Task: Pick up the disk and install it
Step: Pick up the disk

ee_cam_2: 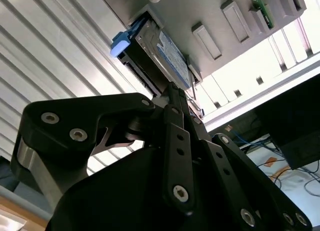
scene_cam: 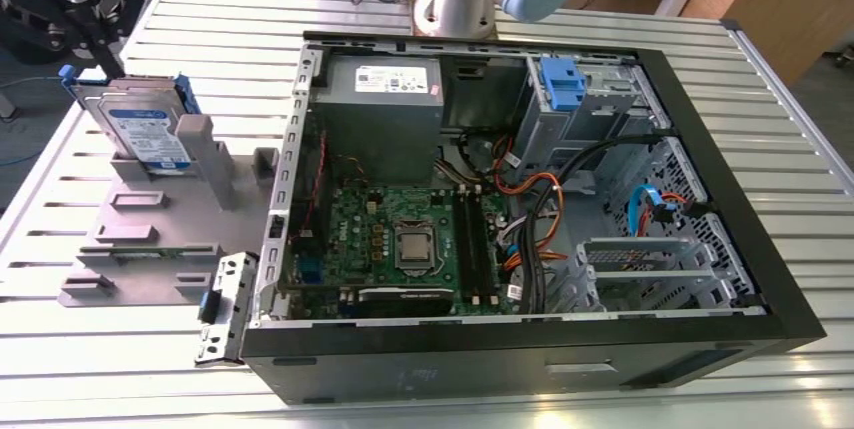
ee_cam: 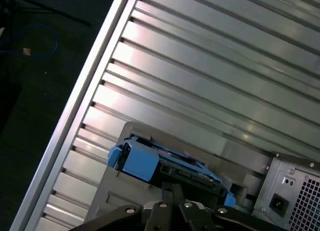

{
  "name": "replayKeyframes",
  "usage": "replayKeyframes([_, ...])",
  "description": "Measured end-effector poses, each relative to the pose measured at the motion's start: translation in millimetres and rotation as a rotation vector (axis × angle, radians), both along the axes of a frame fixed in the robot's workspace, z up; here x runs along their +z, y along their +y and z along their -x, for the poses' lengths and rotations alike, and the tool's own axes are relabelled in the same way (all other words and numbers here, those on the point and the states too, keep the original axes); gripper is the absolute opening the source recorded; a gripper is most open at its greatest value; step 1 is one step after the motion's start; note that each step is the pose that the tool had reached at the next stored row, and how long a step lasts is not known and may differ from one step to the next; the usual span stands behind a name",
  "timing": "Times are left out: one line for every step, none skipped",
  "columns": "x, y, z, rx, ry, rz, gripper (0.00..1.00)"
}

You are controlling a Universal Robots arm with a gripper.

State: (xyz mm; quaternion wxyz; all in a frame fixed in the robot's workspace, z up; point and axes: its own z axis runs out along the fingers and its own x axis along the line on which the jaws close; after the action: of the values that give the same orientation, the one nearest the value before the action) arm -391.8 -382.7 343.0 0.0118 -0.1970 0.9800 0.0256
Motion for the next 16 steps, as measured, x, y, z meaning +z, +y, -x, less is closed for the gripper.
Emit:
replayKeyframes([0.0, 0.0, 0.0, 0.015, 0.0000, -0.0002, 0.11])
replayKeyframes([0.0, 0.0, 0.0, 0.032, 0.0000, -0.0003, 0.11])
replayKeyframes([0.0, 0.0, 0.0, 0.045, -0.0001, -0.0004, 0.11])
replayKeyframes([0.1, 0.0, 0.0, 0.051, 0.0000, -0.0025, 0.11])
replayKeyframes([0.1, 0.0, 0.0, 0.051, 0.0000, -0.0030, 0.11])
replayKeyframes([0.0, 0.0, 0.0, 0.051, -0.0001, -0.0036, 0.11])
replayKeyframes([0.0, 0.0, 0.0, 0.051, -0.0001, -0.0042, 0.11])
replayKeyframes([0.0, 0.0, 0.0, 0.051, -0.0001, -0.0047, 0.11])
replayKeyframes([0.0, 0.0, 0.0, 0.051, -0.0001, -0.0052, 0.11])
replayKeyframes([0.0, 0.0, 0.0, 0.051, -0.0001, -0.0058, 0.11])
replayKeyframes([0.0, 0.0, 0.0, 0.051, -0.0002, -0.0064, 0.11])
replayKeyframes([0.0, 0.0, 0.0, 0.051, -0.0002, -0.0069, 0.11])
replayKeyframes([0.0, 0.0, 0.0, 0.051, -0.0001, -0.0074, 0.11])
replayKeyframes([0.0, 0.0, 0.0, 0.051, -0.0002, -0.0080, 0.11])
replayKeyframes([0.0, 0.0, 0.0, 0.051, -0.0002, -0.0086, 0.11])
replayKeyframes([0.0, 0.0, 0.0, 0.051, -0.0002, -0.0091, 0.11])
